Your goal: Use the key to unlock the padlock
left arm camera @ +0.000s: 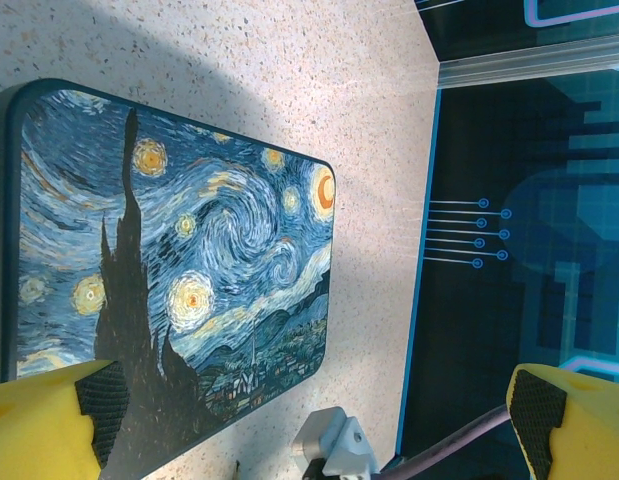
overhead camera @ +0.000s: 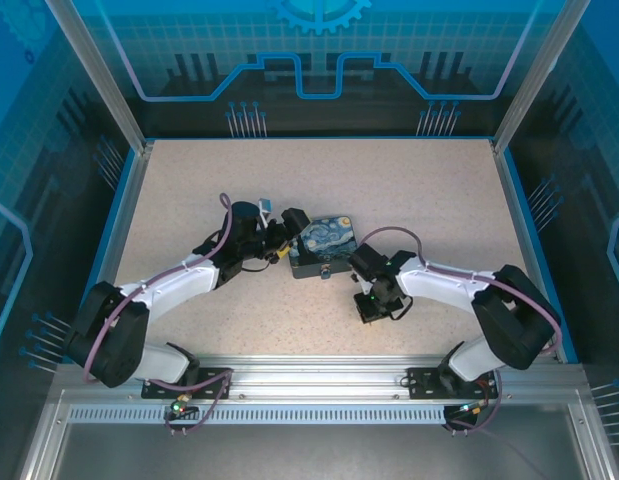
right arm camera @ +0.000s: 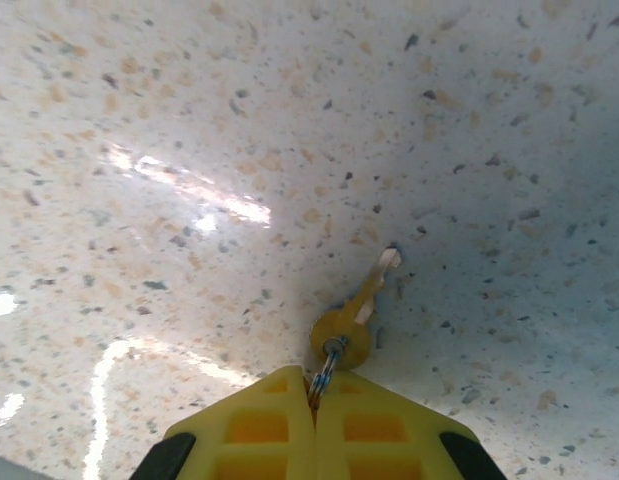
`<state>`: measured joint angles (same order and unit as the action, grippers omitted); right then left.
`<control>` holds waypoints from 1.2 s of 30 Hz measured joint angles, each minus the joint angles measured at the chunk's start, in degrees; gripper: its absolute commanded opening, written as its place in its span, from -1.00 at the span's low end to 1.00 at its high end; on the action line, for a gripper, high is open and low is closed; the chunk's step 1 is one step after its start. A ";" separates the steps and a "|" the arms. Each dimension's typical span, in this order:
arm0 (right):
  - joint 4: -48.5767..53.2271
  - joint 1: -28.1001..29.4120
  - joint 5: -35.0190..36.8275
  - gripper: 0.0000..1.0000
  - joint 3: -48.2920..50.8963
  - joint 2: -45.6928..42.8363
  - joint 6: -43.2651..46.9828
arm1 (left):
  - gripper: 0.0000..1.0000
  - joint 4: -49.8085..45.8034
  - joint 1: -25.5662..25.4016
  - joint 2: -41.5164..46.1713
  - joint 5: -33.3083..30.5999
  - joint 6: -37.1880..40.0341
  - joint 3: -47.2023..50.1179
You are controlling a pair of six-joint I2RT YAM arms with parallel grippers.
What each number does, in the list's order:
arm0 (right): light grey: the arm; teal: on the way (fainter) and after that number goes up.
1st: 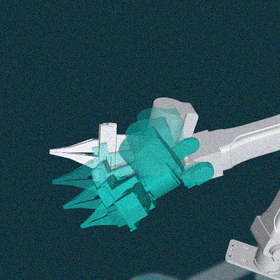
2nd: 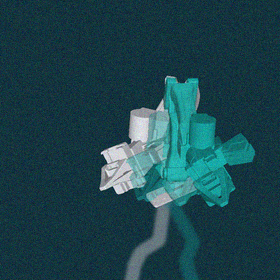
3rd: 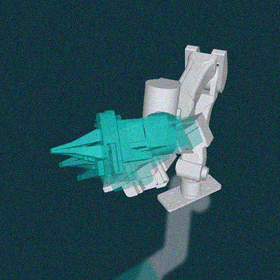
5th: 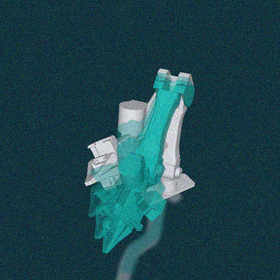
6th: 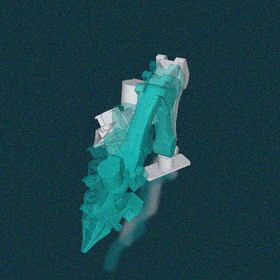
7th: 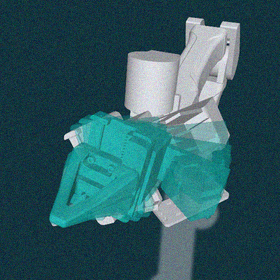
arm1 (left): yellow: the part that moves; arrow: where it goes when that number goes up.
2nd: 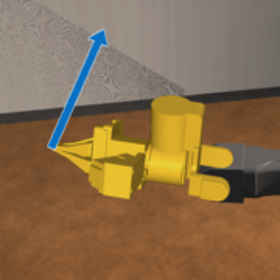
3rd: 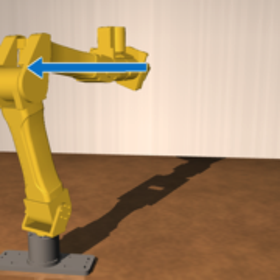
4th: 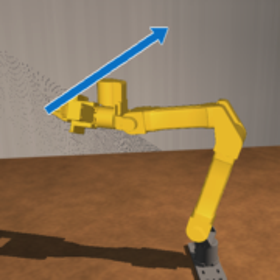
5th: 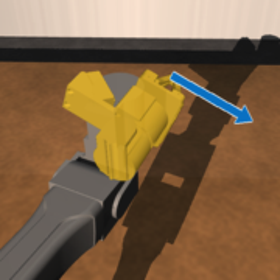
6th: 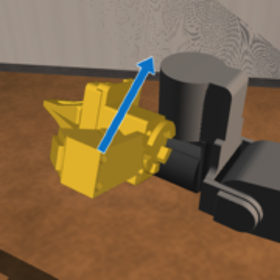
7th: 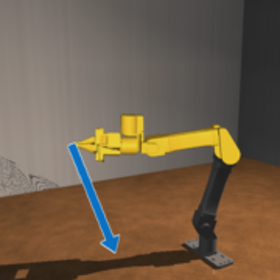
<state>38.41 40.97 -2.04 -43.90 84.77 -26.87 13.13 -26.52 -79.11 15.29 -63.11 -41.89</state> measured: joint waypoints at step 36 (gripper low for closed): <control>-31.58 -13.25 -7.76 -1.00 -3.06 -15.52 -50.88 | 0.27 24.15 -6.91 -0.68 -1.57 -20.65 2.73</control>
<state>6.83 27.73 -9.80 -46.96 69.25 -77.76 37.28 -33.43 -79.79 13.72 -83.77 -39.16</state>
